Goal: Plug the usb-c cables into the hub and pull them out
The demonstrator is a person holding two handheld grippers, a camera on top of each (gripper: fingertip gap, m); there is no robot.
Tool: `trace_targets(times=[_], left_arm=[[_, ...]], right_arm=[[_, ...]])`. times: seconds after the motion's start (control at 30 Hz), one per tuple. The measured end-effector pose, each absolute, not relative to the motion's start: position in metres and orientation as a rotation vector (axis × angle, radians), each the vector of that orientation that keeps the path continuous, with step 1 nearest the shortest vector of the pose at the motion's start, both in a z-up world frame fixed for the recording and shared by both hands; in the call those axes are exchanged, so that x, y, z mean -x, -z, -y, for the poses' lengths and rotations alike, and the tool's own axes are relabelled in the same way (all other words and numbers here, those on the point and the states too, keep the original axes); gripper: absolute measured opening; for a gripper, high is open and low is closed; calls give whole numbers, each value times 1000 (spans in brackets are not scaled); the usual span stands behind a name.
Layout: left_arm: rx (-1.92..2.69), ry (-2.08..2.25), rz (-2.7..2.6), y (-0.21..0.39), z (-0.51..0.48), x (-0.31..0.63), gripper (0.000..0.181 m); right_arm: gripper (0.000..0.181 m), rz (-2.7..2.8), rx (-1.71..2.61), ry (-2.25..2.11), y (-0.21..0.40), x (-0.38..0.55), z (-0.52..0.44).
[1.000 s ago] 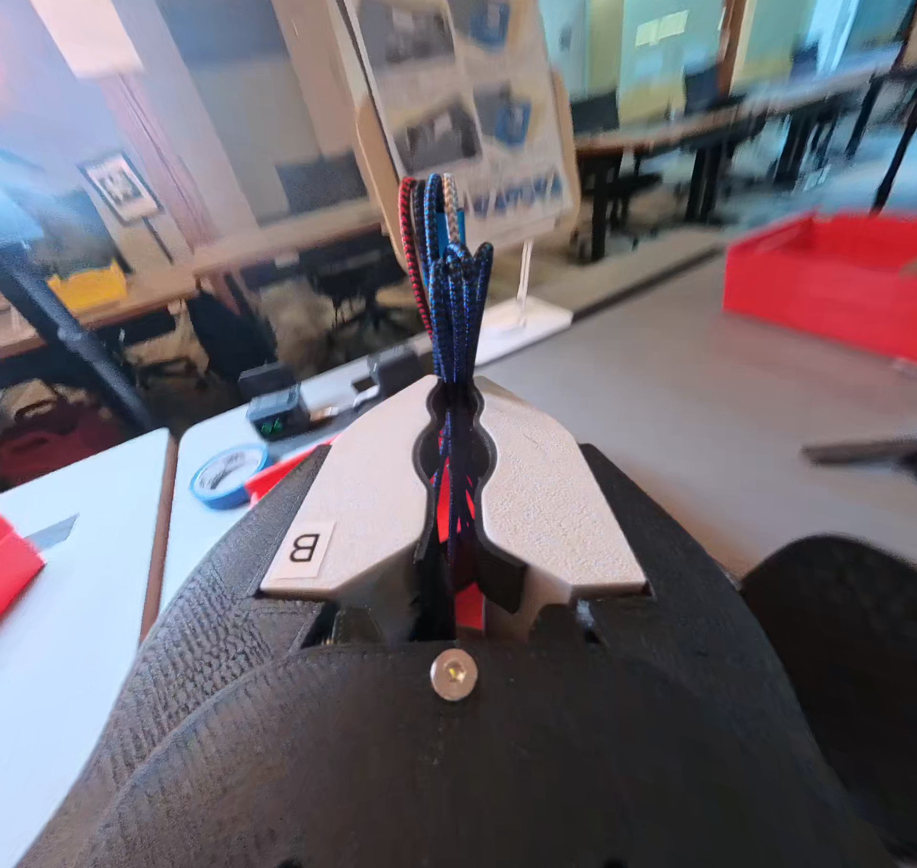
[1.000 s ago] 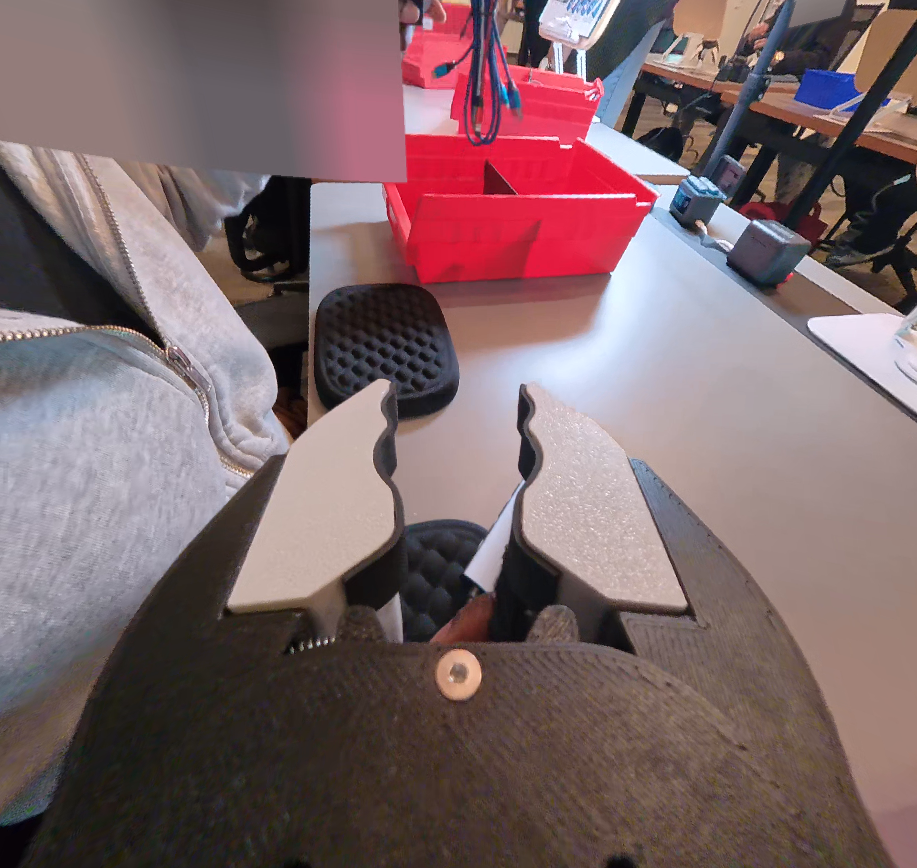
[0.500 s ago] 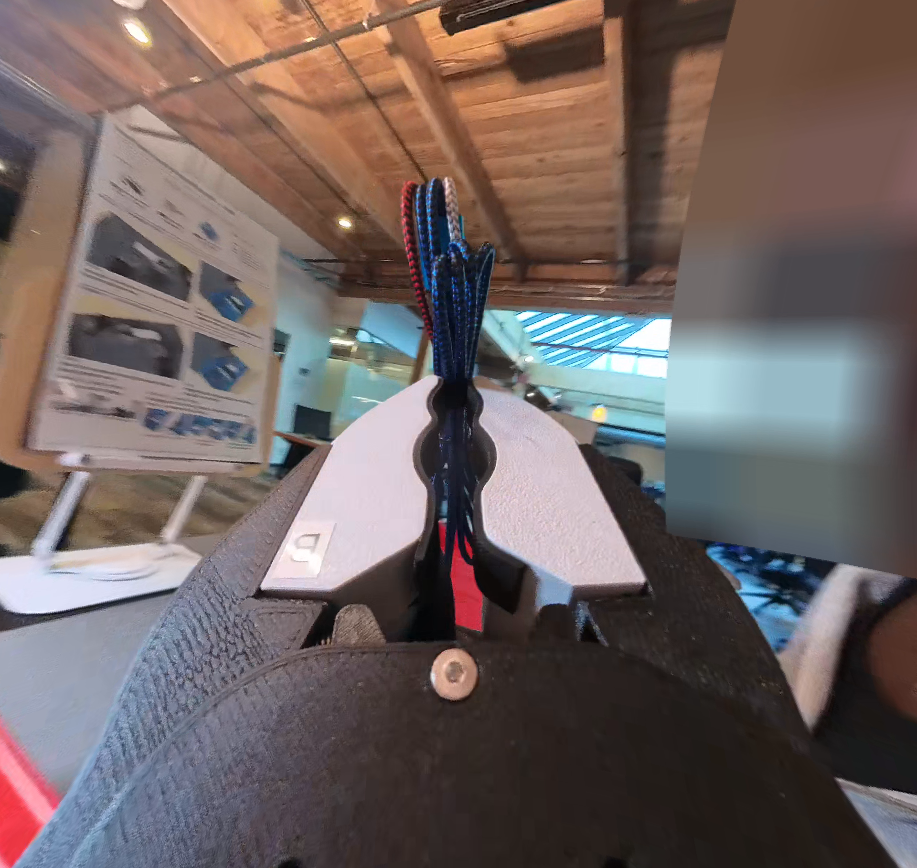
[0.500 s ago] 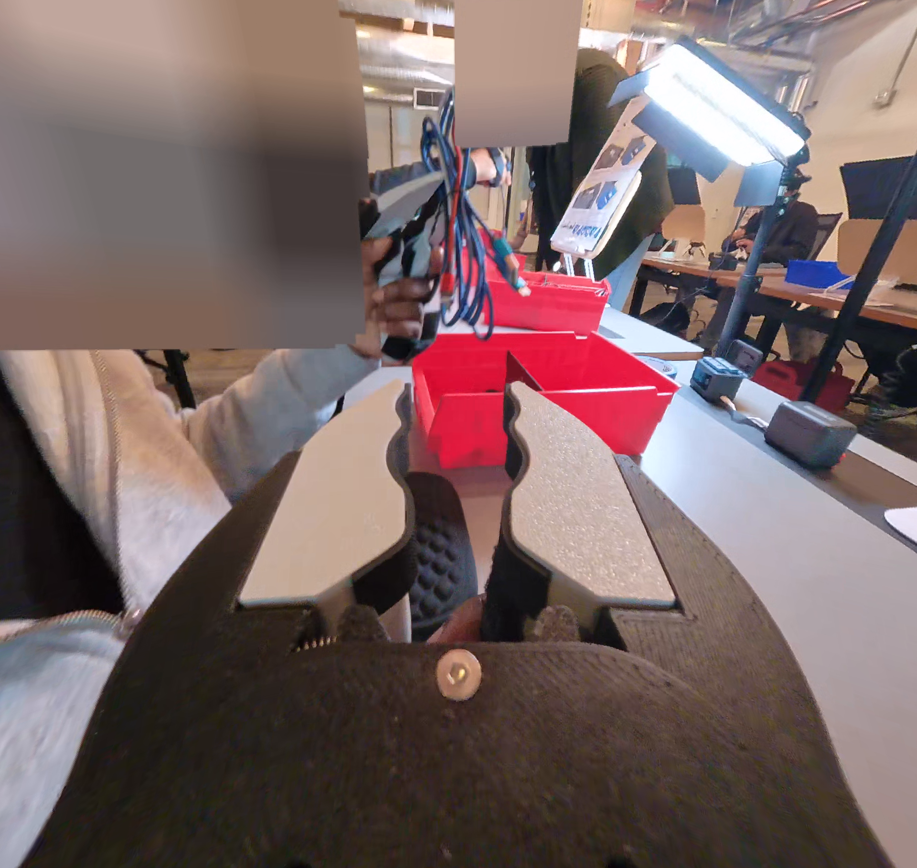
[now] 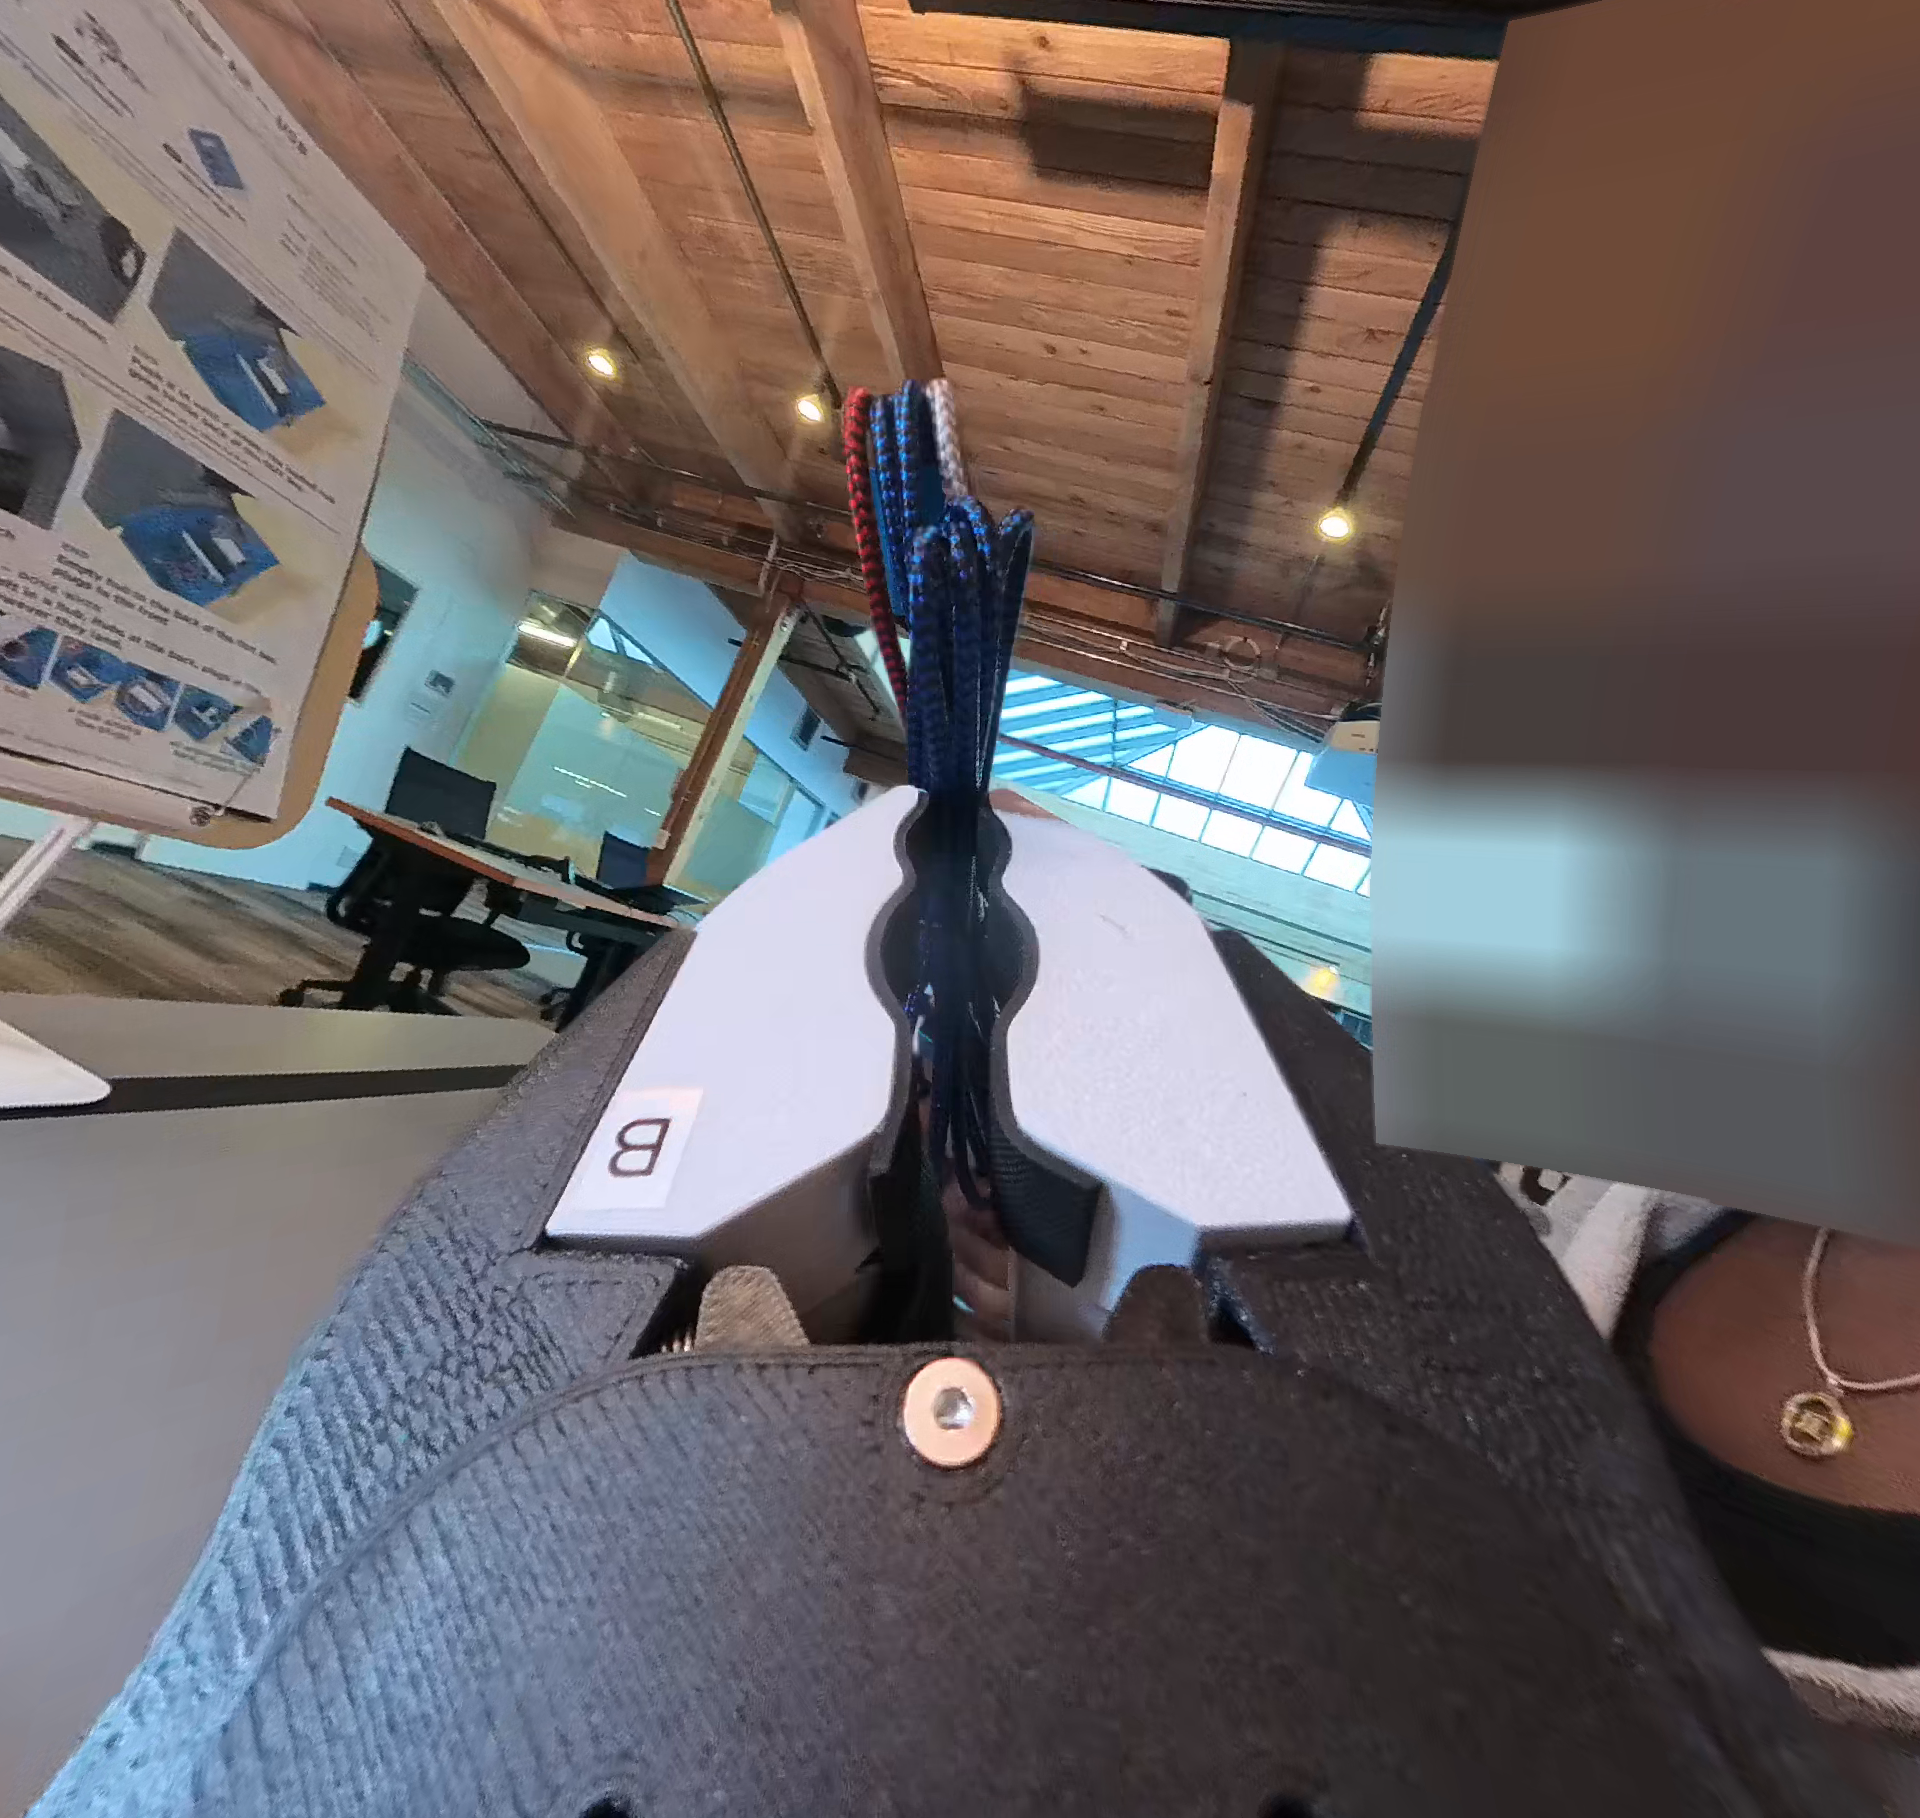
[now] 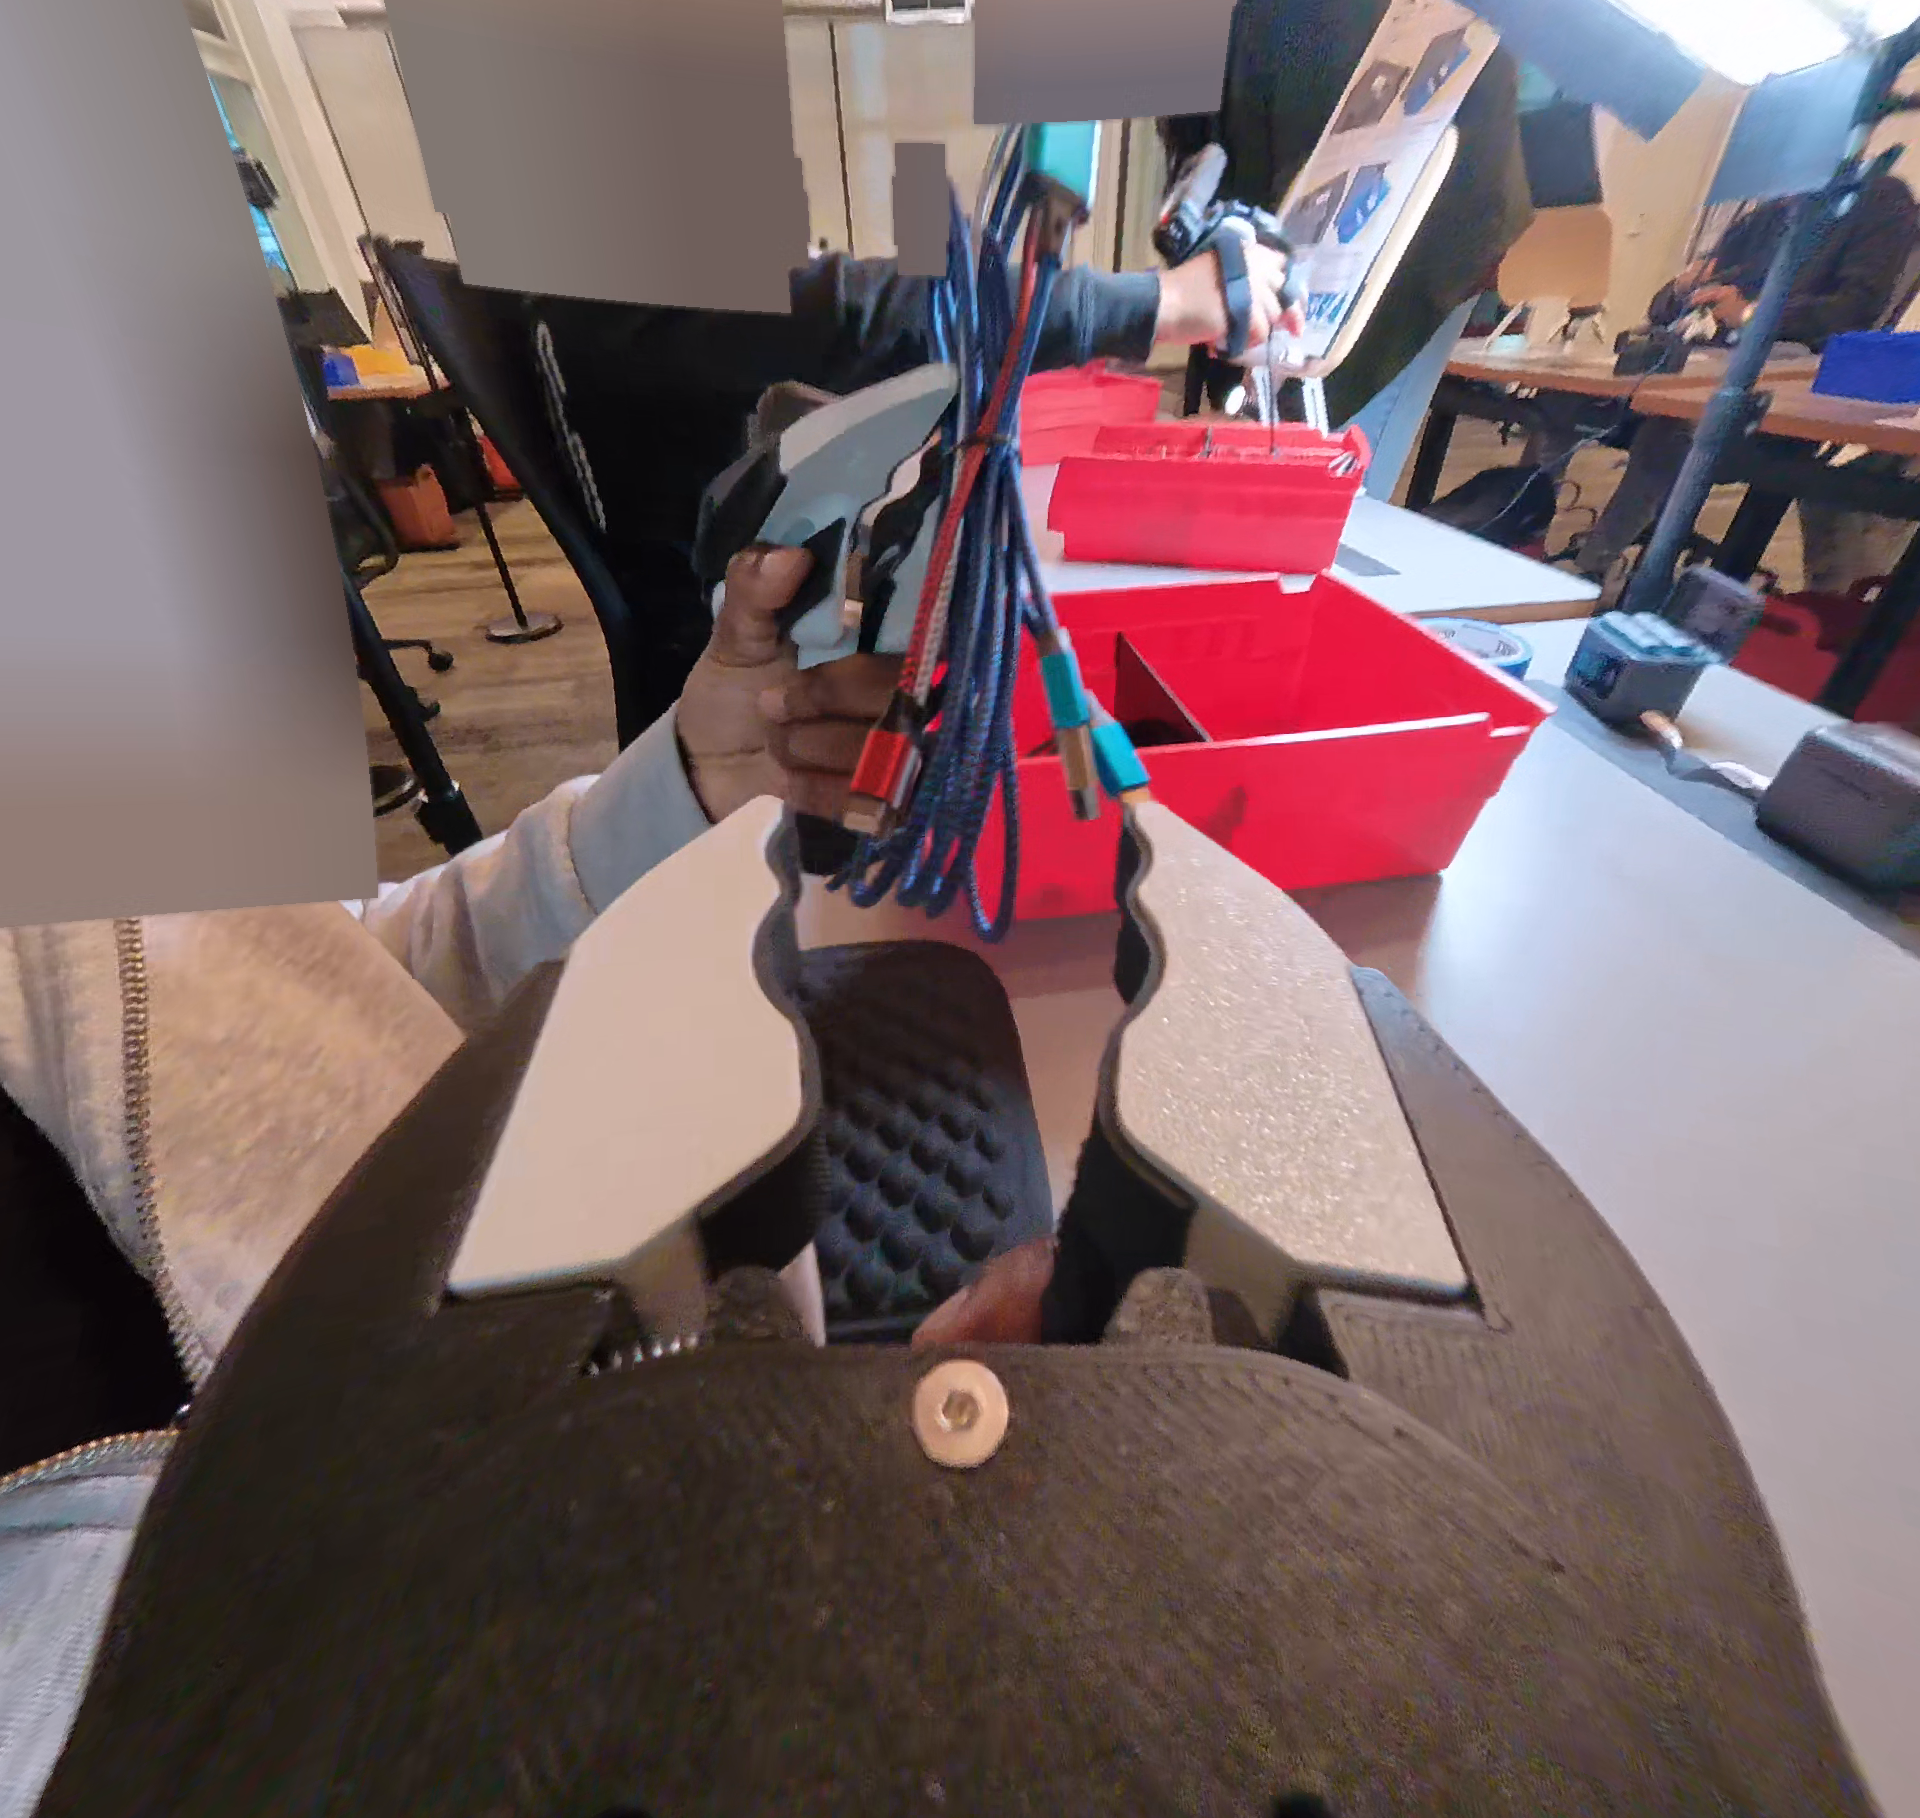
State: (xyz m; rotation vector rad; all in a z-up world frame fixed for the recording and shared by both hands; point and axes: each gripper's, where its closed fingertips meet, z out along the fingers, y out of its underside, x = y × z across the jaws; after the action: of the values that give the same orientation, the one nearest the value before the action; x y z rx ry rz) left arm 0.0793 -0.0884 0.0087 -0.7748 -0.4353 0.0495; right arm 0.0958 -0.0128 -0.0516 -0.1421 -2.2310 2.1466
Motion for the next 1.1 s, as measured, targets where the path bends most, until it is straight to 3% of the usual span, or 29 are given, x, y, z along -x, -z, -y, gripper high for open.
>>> trace_targets(times=[0.03, 0.23, 0.27, 0.33, 0.37, 0.43, 0.53, 0.57, 0.63, 0.67, 0.73, 0.77, 0.87, 0.97, 1.1], left_arm=[[767, -57, 440, -8, 88, -79, 7], [717, -21, 449, -9, 79, -80, 9], [696, 5, 450, -10, 78, -80, 9], [657, 35, 442, -13, 81, -81, 9], [652, 32, 455, -12, 83, -79, 9], [681, 0, 482, -8, 83, -75, 7], [669, 8, 486, -6, 82, -74, 8], [656, 6, 490, -5, 82, -73, 8], [654, -8, 502, -4, 83, -72, 7], [679, -17, 503, -1, 79, -72, 7], [719, -32, 499, 2, 69, -74, 7], [729, -26, 487, 2, 65, -77, 8], [774, -43, 497, 6, 60, -77, 8], [928, -192, 491, 17, 60, -77, 28], [1194, -761, 519, 26, 100, -68, 55]], right_arm=[[62, 2256, 153, -2131, 56, -97, 16], [66, 2255, 284, -2112, 67, -89, 27], [61, 2268, 287, -2111, 69, -89, 29], [21, 2250, 299, -2136, 69, -88, 27], [11, 2223, 306, -2179, 66, -88, 24], [8, 2215, 325, -2264, 61, -90, 21], [10, 2189, 356, -2297, 58, -88, 17], [18, 2168, 377, -2312, 57, -87, 17], [52, 2139, 400, -2391, 52, -89, 17], [53, 2140, 405, -2433, 50, -91, 18], [14, 2116, 403, -2453, 48, -92, 17], [5, 2091, 401, -2434, 49, -89, 15], [4, 2077, 379, -2393, 48, -86, 7], [5, 2088, 345, -2323, 45, -83, -6], [4, 2180, 264, -2041, 50, -75, -25]])
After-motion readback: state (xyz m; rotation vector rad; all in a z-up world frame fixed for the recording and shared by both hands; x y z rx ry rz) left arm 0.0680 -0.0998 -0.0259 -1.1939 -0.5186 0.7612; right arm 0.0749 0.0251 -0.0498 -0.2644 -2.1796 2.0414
